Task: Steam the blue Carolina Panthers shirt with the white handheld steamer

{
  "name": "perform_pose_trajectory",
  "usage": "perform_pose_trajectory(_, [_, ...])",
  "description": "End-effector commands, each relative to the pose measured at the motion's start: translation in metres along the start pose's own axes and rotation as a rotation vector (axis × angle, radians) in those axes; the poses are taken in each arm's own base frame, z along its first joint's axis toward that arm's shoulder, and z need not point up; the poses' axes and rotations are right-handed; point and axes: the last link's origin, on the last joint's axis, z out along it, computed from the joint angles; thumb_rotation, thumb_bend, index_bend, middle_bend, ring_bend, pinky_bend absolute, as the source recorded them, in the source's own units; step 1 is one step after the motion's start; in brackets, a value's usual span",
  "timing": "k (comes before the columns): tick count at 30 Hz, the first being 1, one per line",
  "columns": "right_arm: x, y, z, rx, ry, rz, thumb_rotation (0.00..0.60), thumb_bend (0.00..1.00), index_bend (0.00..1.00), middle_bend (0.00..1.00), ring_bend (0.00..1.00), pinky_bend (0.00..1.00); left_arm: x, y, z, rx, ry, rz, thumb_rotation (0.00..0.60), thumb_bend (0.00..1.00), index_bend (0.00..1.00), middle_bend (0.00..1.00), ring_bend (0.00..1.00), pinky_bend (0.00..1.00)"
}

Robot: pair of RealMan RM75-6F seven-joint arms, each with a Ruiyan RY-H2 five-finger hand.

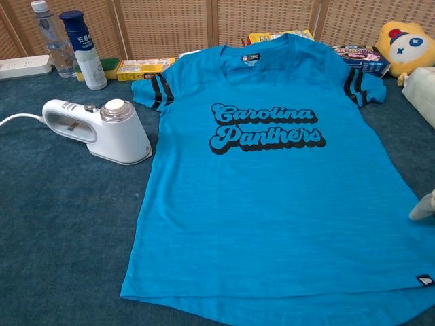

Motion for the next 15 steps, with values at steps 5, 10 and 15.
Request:
perform_pose_trajectory(5, [0.003, -0.006, 0.009, 0.019, 0.015, -0.001, 0.600, 0.16, 0.28, 0.28, 0.30, 0.32, -0.001, -0.003, 0.000, 0.005, -0.002, -0.003, 0.600, 0.24, 0.00, 0.00, 0.00, 0.11])
perform_pose_trajectory(10, [0.005, -0.011, 0.015, 0.030, 0.024, -0.006, 0.600, 0.16, 0.29, 0.29, 0.31, 0.33, -0.002, -0.005, 0.000, 0.007, -0.002, -0.010, 0.600, 0.24, 0.00, 0.00, 0.00, 0.11])
perform_pose_trajectory(15, [0.006, -0.015, 0.021, 0.037, 0.027, -0.012, 0.600, 0.16, 0.31, 0.31, 0.33, 0.35, -0.004, -0.007, 0.000, 0.010, -0.007, -0.016, 0.600, 0.24, 0.00, 0.00, 0.00, 0.11])
